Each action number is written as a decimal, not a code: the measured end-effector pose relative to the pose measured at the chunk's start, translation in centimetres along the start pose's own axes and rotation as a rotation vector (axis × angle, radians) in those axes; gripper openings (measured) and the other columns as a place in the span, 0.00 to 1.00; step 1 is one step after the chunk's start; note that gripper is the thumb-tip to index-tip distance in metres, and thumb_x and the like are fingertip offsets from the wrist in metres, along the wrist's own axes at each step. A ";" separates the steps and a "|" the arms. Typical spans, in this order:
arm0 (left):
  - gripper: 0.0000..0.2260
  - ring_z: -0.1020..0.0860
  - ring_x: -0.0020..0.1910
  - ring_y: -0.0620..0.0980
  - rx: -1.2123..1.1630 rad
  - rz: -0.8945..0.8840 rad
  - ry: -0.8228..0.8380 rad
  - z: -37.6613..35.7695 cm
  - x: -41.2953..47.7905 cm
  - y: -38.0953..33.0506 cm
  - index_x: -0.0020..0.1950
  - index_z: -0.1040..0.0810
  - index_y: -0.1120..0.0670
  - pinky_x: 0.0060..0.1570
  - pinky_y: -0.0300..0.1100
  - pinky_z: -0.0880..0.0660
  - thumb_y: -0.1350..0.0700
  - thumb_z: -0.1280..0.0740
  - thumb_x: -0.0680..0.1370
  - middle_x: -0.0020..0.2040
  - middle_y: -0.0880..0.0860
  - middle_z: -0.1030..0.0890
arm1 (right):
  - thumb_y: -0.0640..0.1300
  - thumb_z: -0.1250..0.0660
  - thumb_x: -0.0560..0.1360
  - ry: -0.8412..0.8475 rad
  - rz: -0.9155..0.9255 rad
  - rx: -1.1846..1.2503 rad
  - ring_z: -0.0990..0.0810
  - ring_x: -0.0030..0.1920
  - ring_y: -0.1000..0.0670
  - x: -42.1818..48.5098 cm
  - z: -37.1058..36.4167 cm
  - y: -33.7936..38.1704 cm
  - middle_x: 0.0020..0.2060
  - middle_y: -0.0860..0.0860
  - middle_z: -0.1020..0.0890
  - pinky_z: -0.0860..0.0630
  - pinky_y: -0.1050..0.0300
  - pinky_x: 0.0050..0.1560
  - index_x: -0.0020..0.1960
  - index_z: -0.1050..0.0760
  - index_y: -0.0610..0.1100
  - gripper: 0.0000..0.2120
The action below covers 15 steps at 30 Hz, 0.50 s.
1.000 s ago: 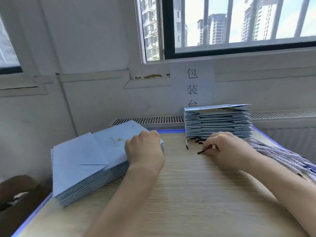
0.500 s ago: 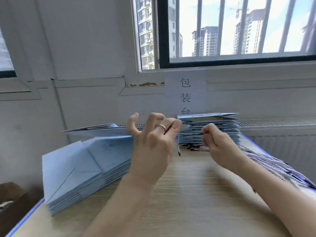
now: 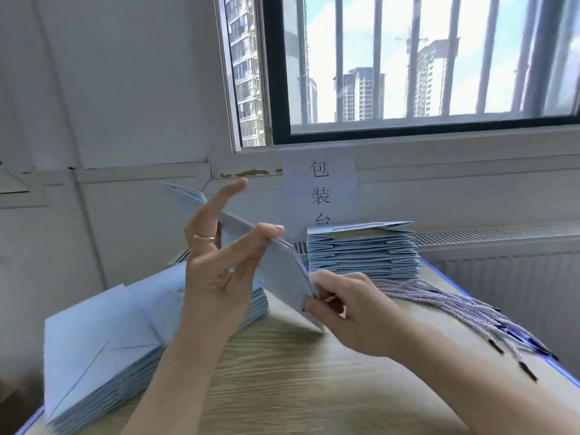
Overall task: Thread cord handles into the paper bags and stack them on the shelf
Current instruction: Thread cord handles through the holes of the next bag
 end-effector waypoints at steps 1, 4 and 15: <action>0.11 0.36 0.74 0.55 -0.089 0.071 -0.003 0.1 0.0 0.0 0.56 0.17 0.45 0.69 0.47 0.33 0.60 0.33 0.80 0.74 0.57 0.33 | 0.52 0.39 0.79 -0.002 0.041 -0.016 0.33 0.29 0.52 0.1 -0.1 0.7 0.28 0.59 0.33 0.34 0.58 0.32 0.45 0.39 0.69 0.13; 0.15 0.36 0.76 0.48 -0.253 0.258 0.005 0.5 -0.2 0.4 0.51 0.15 0.42 0.74 0.51 0.37 0.61 0.36 0.81 0.77 0.48 0.35 | 0.52 0.38 0.80 -0.032 0.089 0.006 0.34 0.28 0.52 0.1 -0.5 2.2 0.27 0.58 0.36 0.37 0.59 0.30 0.45 0.37 0.63 0.10; 0.33 0.38 0.77 0.56 -0.272 0.264 0.255 -1.6 -0.7 -2.3 0.78 0.39 0.54 0.66 0.44 0.29 0.38 0.37 0.78 0.78 0.49 0.37 | 0.54 0.36 0.78 -0.066 0.031 0.055 0.35 0.26 0.56 0.2 -0.4 4.0 0.24 0.59 0.38 0.42 0.66 0.32 0.43 0.36 0.57 0.10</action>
Point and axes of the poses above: each hand's wrist, its own x-axis towards the middle knuckle, its own z-axis out of the back of the hand, y = z × x, the point moved 2 cm from there along x, towards the middle knuckle
